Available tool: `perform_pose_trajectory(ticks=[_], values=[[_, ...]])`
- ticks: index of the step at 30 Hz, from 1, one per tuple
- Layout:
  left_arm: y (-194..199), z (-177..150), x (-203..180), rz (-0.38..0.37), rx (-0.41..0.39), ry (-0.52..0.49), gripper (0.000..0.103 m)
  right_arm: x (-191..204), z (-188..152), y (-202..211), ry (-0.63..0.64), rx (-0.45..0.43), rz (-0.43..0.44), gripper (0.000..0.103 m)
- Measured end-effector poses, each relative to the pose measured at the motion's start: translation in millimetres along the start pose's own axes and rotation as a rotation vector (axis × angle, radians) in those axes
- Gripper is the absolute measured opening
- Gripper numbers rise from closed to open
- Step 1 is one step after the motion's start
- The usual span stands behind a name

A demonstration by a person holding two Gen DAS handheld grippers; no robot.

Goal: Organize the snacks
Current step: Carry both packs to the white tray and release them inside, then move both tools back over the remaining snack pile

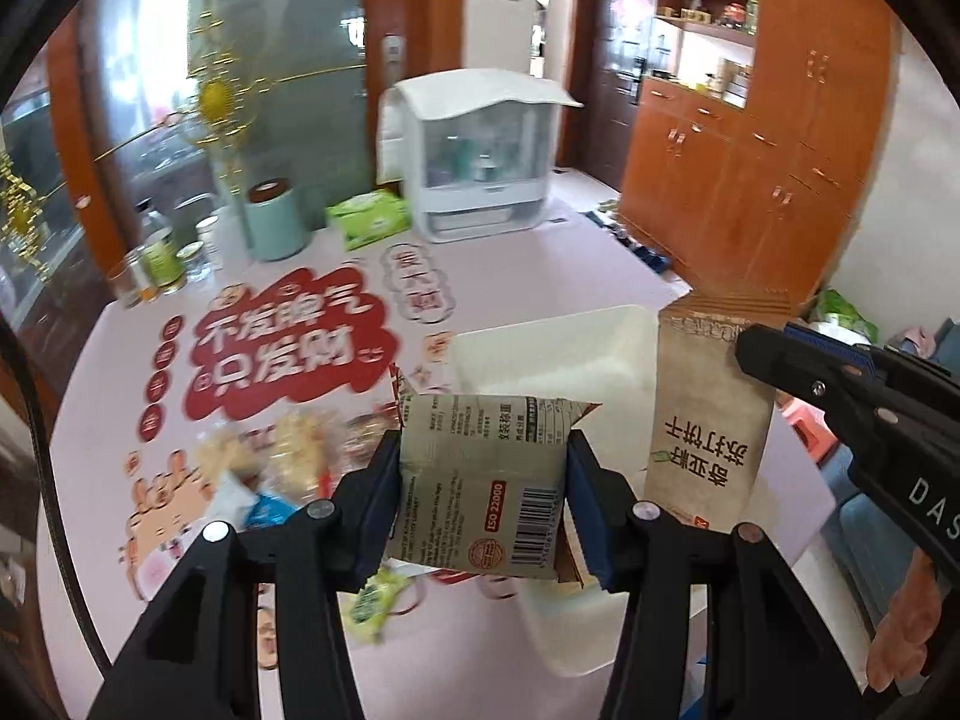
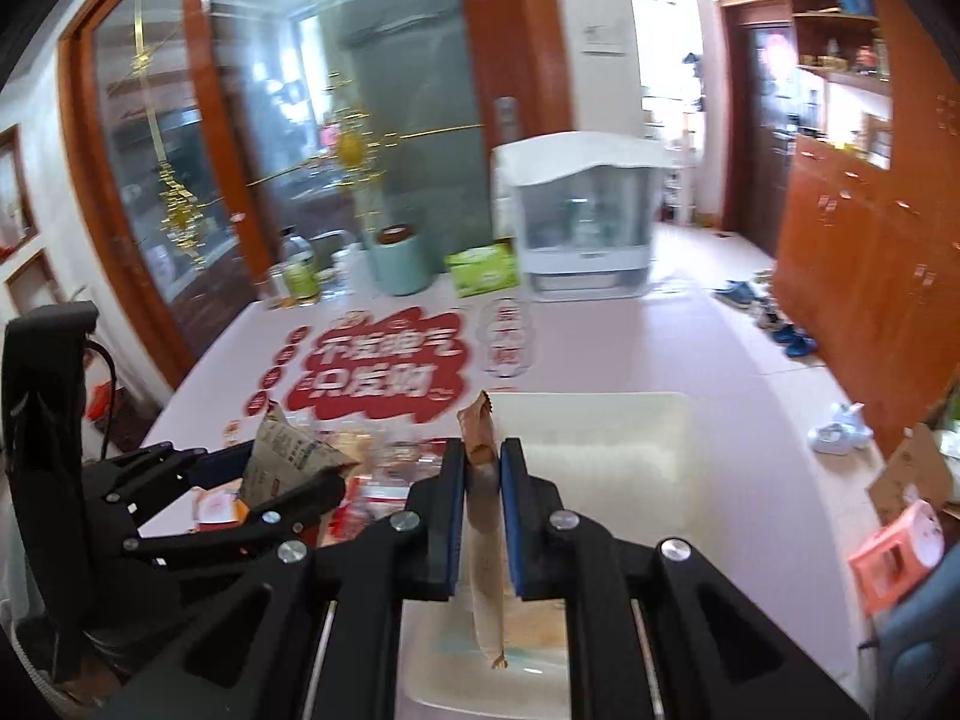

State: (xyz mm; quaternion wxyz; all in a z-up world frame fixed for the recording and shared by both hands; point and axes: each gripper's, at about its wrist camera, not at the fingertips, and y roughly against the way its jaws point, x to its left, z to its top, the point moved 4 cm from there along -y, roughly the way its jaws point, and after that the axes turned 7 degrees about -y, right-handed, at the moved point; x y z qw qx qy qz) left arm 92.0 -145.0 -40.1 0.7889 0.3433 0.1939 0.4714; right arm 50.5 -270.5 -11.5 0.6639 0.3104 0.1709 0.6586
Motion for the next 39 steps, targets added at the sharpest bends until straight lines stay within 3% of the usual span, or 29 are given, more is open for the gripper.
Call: perform_pose_trajectory(ticks=[8,13,14,15,17,18,21,22,30,39], values=[[-26,14,-54,-0.036,0.034,-0.049,0.050,-56,-4,-3,-0.053,0.024,-0.111,0.012],[-36,15,-69,-0.017,0.052,-0.054,0.054,-69,-11,-8,-0.064,0.061,-0.129,0.012],[-39,15,-70,-0.008,0.061,-0.050,0.061,-70,-12,-10,-0.066,0.071,-0.127,0.013],[-40,13,-70,-0.001,0.066,-0.049,0.078,-71,-14,-12,-0.076,0.081,-0.123,0.013],[-40,10,-69,0.028,0.067,-0.042,0.098,-73,-15,-11,-0.081,0.084,-0.117,0.016],[-40,9,-68,0.039,0.062,-0.037,0.101,-72,-16,-10,-0.078,0.079,-0.122,0.024],[-38,4,-63,0.063,0.069,-0.026,0.101,-70,-16,-6,-0.062,0.047,-0.143,0.051],[-38,2,-61,0.069,0.076,-0.020,0.101,-68,-15,-5,-0.053,0.038,-0.144,0.052],[-23,0,-31,0.103,0.074,0.089,0.101,-56,-12,-6,-0.036,0.043,-0.113,0.053],[-3,4,-24,0.180,0.021,0.065,0.101,-53,-9,-4,-0.065,0.048,-0.077,0.054]])
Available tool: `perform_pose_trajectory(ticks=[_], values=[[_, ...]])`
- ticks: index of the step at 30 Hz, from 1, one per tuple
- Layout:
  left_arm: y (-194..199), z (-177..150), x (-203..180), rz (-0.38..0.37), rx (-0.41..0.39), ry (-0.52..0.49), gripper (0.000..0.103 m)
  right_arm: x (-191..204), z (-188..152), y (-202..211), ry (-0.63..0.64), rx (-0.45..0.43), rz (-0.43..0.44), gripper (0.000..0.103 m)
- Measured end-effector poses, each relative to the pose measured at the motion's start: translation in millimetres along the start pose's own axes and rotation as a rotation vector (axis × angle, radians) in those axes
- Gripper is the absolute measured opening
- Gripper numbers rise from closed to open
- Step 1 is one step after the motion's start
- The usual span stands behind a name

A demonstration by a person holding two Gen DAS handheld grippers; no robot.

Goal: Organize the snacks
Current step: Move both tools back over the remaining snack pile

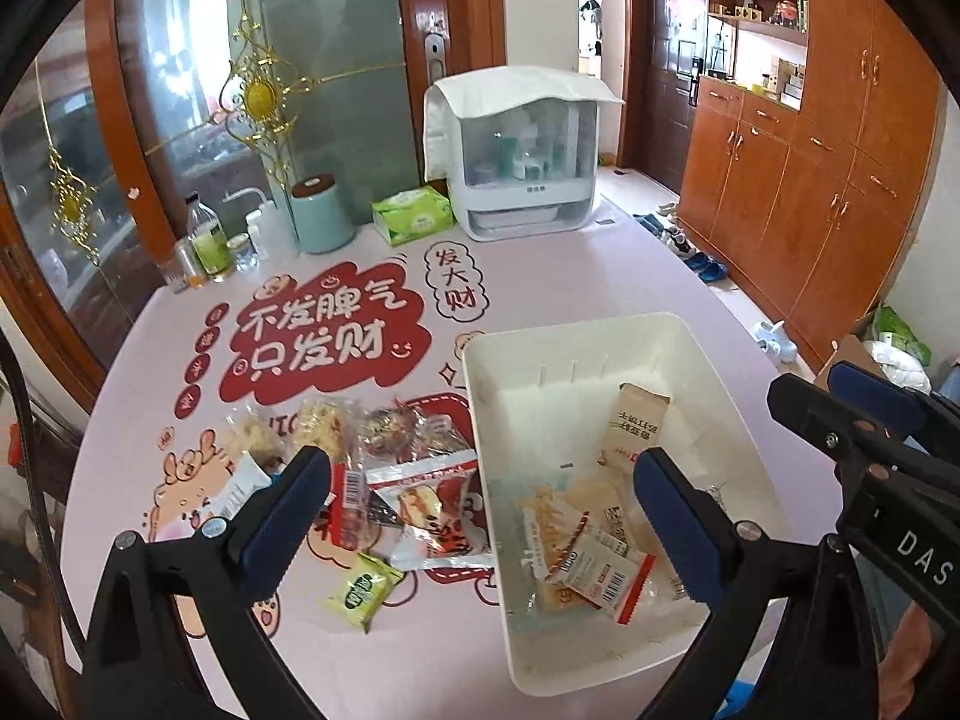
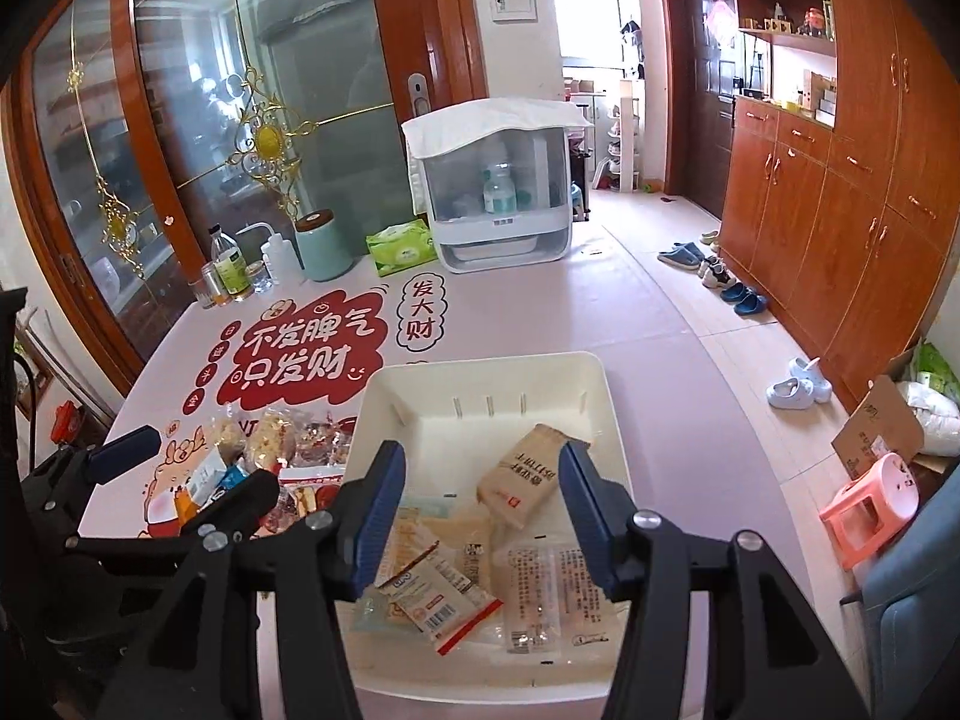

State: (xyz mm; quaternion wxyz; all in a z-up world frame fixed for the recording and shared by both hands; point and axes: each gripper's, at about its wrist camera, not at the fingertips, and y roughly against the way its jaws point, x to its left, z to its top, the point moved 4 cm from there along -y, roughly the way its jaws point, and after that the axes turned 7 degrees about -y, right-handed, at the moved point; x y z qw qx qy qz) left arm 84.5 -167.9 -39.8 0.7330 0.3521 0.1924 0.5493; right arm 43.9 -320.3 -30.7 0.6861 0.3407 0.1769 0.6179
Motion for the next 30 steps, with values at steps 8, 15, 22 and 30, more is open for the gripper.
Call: perform_pose_trajectory(ticks=[8,15,22,30], values=[[6,0,5,0.022,-0.006,-0.009,0.101,6,-1,1,0.004,0.001,0.014,0.054],[10,-2,10,0.048,-0.006,-0.010,0.101,13,-3,1,0.014,0.005,0.033,0.054],[17,-6,16,0.077,-0.004,-0.003,0.101,22,-5,2,0.032,0.010,0.058,0.054],[25,-13,30,0.117,-0.004,0.028,0.101,36,-8,1,0.070,0.019,0.093,0.054]])
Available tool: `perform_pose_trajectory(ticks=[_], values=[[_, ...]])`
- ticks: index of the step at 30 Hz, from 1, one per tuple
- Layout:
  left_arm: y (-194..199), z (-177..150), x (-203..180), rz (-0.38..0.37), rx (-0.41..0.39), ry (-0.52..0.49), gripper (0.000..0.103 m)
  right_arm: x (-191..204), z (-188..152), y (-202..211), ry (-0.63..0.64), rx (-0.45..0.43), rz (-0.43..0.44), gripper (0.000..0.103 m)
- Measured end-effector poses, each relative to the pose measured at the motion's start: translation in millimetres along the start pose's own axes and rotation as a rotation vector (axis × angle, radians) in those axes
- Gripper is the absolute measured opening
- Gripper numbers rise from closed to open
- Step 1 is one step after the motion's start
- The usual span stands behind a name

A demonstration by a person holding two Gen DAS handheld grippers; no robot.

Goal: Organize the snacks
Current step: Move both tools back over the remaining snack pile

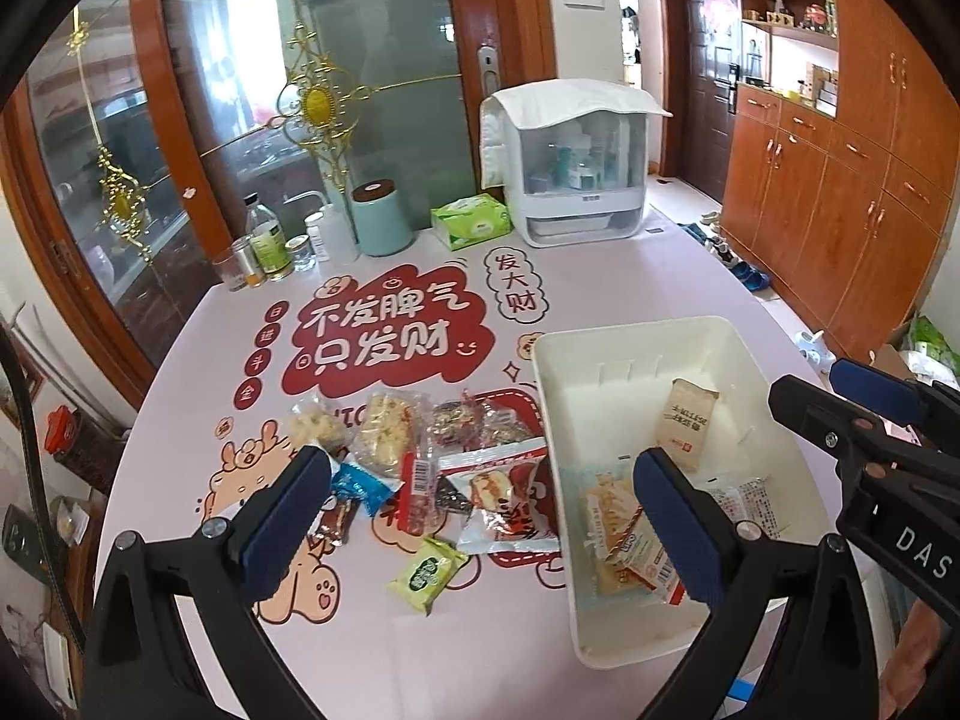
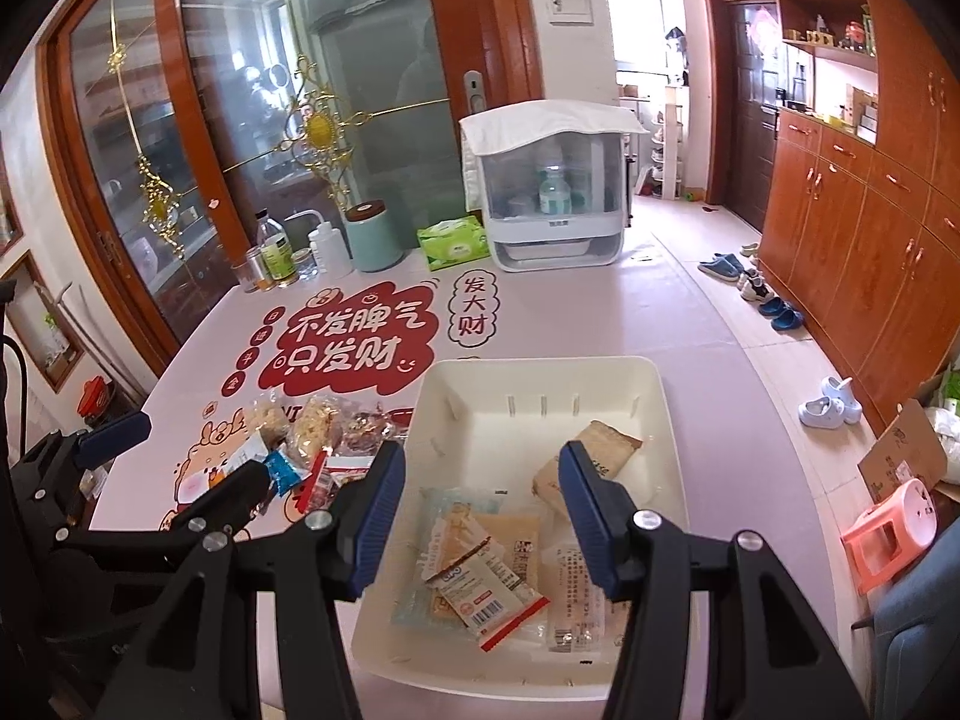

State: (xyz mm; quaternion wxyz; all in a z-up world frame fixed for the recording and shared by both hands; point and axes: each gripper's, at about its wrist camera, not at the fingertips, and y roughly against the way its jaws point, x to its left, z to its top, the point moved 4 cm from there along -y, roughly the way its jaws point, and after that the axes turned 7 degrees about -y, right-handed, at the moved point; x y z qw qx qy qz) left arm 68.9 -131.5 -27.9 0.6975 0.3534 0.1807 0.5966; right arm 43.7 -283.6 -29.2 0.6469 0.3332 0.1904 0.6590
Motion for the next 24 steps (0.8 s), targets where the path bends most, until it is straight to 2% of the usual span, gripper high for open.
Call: perform_pose_trajectory(ticks=[13,24], values=[[11,-31,55,0.135,0.042,0.083,0.101,52,-2,-17,0.097,0.039,0.119,0.054],[4,-81,153,0.274,0.153,0.221,0.101,111,-8,-52,0.159,0.118,0.208,0.054]])
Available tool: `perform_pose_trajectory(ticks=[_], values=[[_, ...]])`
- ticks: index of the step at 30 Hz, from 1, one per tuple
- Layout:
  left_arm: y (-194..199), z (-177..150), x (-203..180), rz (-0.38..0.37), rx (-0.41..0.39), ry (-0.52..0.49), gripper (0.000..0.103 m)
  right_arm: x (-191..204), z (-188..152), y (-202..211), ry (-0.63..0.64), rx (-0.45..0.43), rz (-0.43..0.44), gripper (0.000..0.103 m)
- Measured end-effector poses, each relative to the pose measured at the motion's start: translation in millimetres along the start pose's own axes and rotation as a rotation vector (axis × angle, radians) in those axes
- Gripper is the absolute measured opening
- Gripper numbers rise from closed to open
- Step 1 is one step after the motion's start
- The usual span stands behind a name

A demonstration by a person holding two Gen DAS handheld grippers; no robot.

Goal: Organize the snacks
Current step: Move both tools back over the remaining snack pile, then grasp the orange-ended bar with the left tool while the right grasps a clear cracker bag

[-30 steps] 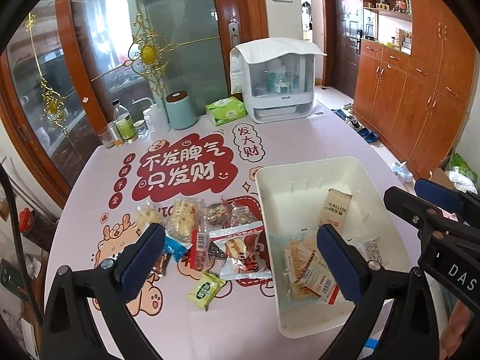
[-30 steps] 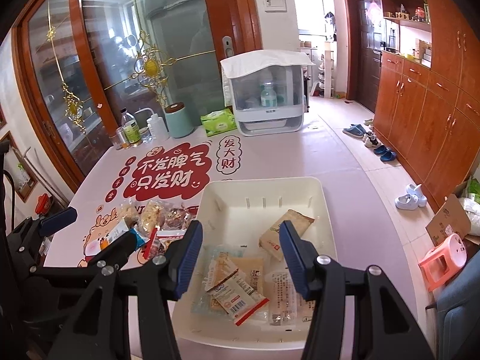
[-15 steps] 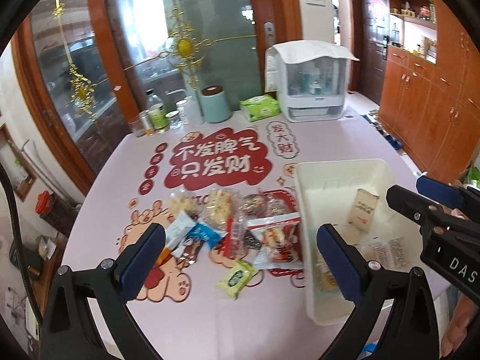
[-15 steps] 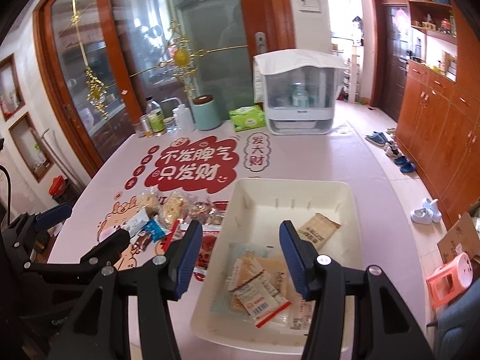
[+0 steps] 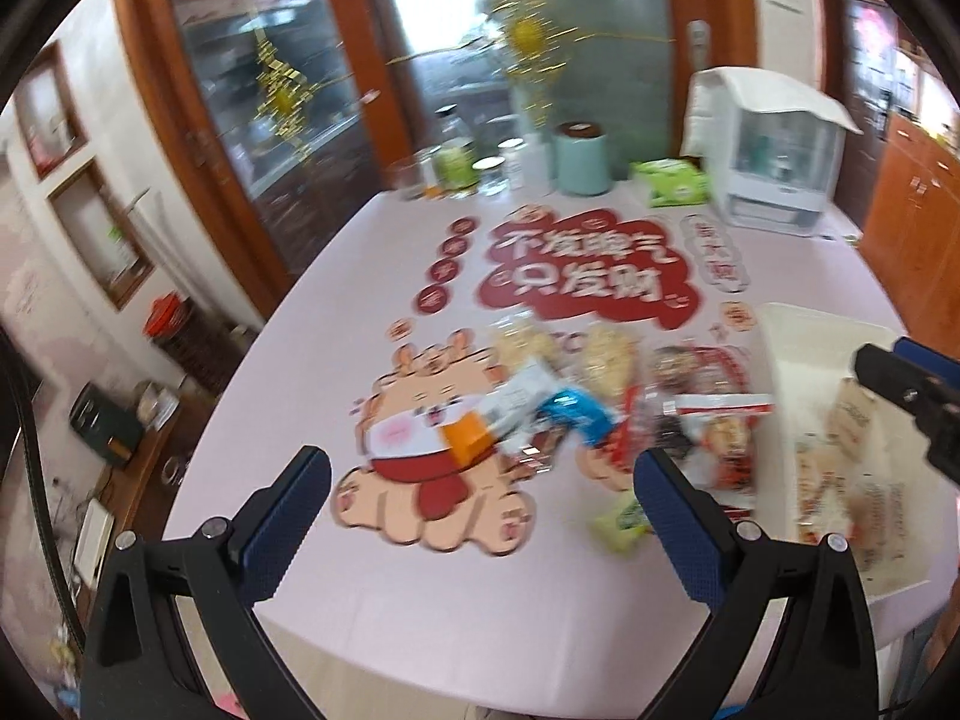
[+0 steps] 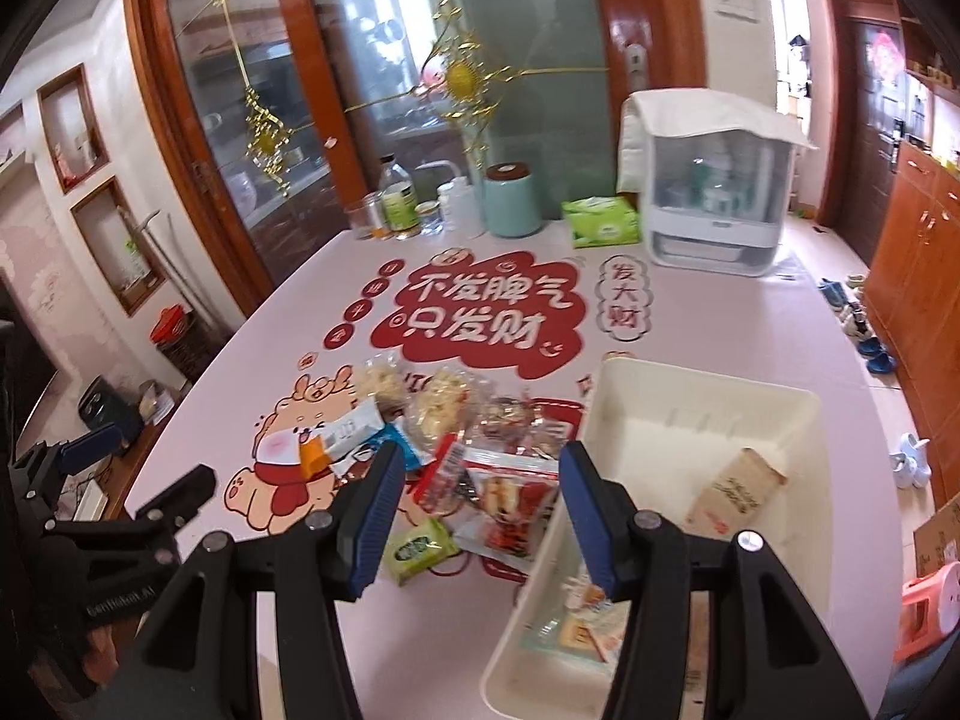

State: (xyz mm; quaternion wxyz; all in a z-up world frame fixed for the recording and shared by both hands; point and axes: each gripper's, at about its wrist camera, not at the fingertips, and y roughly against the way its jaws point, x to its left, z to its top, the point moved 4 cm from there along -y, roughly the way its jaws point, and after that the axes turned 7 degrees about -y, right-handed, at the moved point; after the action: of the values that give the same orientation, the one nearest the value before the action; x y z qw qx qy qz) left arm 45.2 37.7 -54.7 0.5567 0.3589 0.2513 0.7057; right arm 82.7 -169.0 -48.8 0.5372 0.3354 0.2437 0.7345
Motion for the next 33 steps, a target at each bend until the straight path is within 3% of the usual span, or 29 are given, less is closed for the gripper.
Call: perform_pose_trajectory(ticks=[7,10,19,25,33], values=[[-48,-3,39,-0.015,0.062,-0.014,0.101,17,13,-46,-0.020,0.075,0.010,0.054],[-81,2,42,-0.072,0.090,-0.049,0.101,23,21,-69,-0.029,0.113,0.007,0.054],[-181,16,13,-0.214,0.163,-0.223,0.101,41,36,-168,-0.063,0.286,0.000,0.054],[-241,13,-3,-0.329,0.265,-0.242,0.096,39,30,-252,-0.113,0.422,-0.032,0.054],[-285,13,-9,-0.409,0.331,-0.247,0.086,39,30,-306,-0.131,0.460,-0.091,0.057]])
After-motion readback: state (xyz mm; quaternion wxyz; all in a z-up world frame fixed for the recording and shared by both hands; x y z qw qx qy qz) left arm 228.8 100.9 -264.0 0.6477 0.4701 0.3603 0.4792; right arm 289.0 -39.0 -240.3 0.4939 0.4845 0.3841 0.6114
